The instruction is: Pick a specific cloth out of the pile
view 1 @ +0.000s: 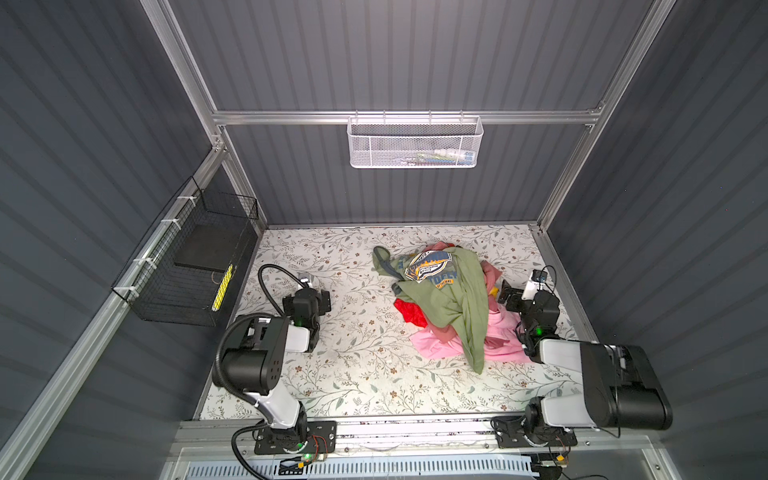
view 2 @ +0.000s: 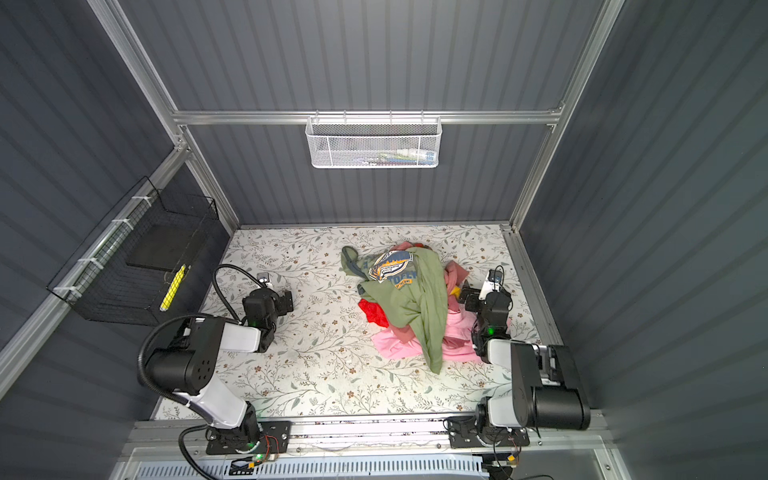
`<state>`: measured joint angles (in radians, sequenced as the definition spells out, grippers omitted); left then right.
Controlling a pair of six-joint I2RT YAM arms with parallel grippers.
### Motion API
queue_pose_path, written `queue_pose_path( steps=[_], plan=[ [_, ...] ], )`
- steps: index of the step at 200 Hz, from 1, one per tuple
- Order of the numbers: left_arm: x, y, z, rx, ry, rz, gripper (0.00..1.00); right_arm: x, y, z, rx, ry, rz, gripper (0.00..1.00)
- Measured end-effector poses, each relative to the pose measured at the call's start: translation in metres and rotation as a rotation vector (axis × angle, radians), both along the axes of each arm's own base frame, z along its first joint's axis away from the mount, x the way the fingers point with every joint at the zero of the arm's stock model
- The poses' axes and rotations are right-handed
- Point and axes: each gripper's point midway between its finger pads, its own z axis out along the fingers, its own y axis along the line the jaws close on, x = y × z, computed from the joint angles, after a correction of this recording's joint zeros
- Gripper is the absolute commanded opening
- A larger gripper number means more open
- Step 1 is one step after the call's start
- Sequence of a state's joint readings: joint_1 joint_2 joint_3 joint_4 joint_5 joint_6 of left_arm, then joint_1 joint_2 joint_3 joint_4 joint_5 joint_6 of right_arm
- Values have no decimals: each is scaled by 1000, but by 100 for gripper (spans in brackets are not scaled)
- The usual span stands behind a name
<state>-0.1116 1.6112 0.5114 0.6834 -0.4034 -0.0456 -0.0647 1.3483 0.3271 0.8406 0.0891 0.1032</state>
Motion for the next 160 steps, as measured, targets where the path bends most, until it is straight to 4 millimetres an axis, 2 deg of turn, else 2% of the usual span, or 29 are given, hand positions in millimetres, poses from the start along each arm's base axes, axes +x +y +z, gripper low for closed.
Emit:
queue_pose_path(
  steps=[11, 28, 40, 52, 68, 100, 134, 160],
  plan=[
    [8, 0, 24, -34, 1, 27, 100, -2, -7, 15, 40, 2, -33, 99],
    [16, -6, 78, -110, -80, 29, 100, -3, -19, 49, 134, -24, -76, 99],
    [6, -12, 107, -163, -141, 21, 100, -7, -22, 72, 210, -50, -84, 99],
    [-10, -20, 119, -212, -175, 5, 100, -16, -18, 84, 284, -56, -70, 99],
    [-29, -31, 113, -264, -168, -19, 100, -28, -8, 78, 379, -12, -52, 98],
    [-57, -45, 81, -324, -76, -38, 100, -55, 8, 37, 575, 135, -69, 95],
    [-75, -50, 69, -377, -53, -40, 100, -85, 22, -9, 748, 269, -117, 91],
    [-81, -55, 62, -410, -39, -49, 100, -98, 31, -27, 833, 339, -137, 83]
  ],
)
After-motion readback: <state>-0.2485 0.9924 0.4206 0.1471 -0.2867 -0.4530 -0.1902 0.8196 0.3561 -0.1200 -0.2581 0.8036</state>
